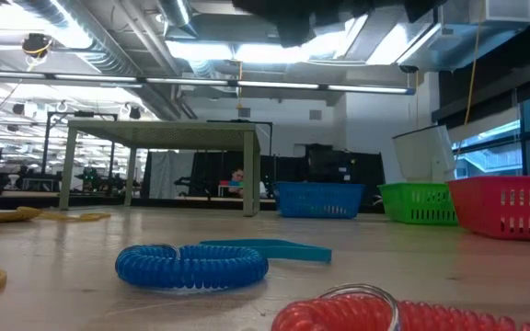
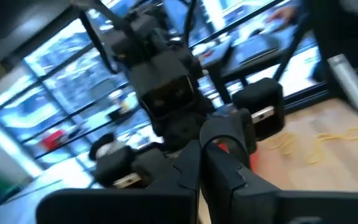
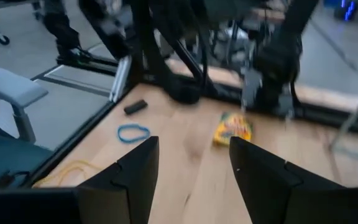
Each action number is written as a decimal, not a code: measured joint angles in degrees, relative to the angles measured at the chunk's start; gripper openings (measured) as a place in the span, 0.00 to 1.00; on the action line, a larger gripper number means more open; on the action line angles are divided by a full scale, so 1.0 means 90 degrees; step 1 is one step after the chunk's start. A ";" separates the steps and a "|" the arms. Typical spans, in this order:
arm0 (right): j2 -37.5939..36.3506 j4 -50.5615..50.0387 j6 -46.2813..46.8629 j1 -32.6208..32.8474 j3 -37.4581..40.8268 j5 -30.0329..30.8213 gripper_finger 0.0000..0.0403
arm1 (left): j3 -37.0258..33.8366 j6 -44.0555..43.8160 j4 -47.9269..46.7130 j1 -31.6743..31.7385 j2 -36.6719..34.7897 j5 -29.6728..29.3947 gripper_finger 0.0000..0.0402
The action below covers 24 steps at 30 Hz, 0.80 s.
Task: Pick & Place Office Desk Supplies
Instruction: Put the black rubber band into the green bin
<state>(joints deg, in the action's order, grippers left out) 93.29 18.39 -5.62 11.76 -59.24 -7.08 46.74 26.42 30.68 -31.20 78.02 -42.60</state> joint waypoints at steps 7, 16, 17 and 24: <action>-0.0007 0.0389 -0.0138 0.0201 0.0000 0.0019 0.49 | 0.0000 -0.0042 0.0196 0.0505 0.0251 0.0737 0.01; -0.0007 0.0385 0.0458 0.0318 0.0000 0.0368 0.47 | 0.0002 0.0041 0.0197 0.0690 0.0398 0.0740 0.01; -0.0007 0.0381 0.0574 0.0332 0.0000 0.0515 0.46 | 0.0002 0.0041 0.0193 0.0690 0.0398 0.0742 0.02; -0.0007 0.0376 0.0912 0.0361 0.0000 0.0984 0.27 | 0.0002 0.0038 -0.0056 0.0689 0.0398 0.0755 0.01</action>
<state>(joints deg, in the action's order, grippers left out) 93.23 21.78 2.59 15.00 -59.24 1.78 46.76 26.76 30.18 -25.00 81.60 -35.81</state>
